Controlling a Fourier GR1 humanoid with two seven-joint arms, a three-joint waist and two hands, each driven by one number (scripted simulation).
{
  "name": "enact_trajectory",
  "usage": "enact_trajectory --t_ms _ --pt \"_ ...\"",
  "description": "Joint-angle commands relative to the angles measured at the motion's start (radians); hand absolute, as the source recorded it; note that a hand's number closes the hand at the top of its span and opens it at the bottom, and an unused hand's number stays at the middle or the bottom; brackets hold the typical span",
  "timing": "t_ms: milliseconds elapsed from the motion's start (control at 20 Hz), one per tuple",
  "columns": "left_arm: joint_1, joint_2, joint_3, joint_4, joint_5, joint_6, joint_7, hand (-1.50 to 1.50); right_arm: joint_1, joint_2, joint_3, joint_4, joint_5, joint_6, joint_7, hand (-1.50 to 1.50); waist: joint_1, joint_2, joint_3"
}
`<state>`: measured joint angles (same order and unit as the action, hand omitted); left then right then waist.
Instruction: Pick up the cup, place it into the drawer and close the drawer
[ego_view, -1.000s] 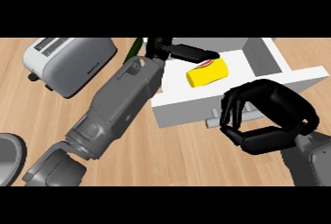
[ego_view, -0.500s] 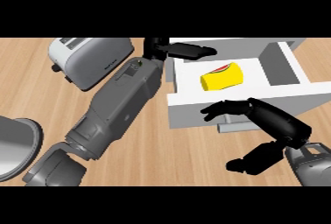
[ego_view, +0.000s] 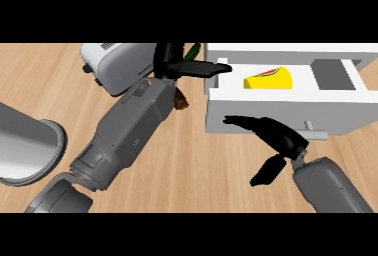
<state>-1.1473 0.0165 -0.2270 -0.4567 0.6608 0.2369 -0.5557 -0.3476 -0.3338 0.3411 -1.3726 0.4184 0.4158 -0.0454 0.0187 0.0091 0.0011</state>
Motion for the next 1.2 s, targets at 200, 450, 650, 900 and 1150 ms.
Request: enact_trajectory --t_ms 200,450,650,900,1150 --pt "0.147 0.083 0.000 -0.122 0.010 -0.098 0.012 -1.50 -0.195 0.040 -0.045 0.507 0.119 -0.134 -0.183 1.50 0.074 0.001 0.002" --pt "0.190 0.116 -0.004 -0.185 0.013 -0.117 0.042 -1.50 -0.345 0.055 -0.152 0.693 0.087 -0.214 -0.299 1.50 0.098 0.009 0.003" --pt "0.239 0.128 -0.012 -0.223 0.013 -0.142 0.040 -1.50 -0.449 0.016 -0.234 0.799 0.059 -0.249 -0.355 1.50 0.119 0.017 0.004" --pt "0.262 0.163 -0.014 -0.263 0.023 -0.180 0.070 -1.50 -0.545 -0.050 -0.323 0.875 0.020 -0.272 -0.327 1.50 0.152 0.025 0.005" --pt "0.299 0.187 -0.018 -0.285 0.023 -0.223 0.058 -1.50 -0.584 -0.083 -0.359 0.865 -0.021 -0.229 -0.295 1.50 0.177 0.031 0.003"
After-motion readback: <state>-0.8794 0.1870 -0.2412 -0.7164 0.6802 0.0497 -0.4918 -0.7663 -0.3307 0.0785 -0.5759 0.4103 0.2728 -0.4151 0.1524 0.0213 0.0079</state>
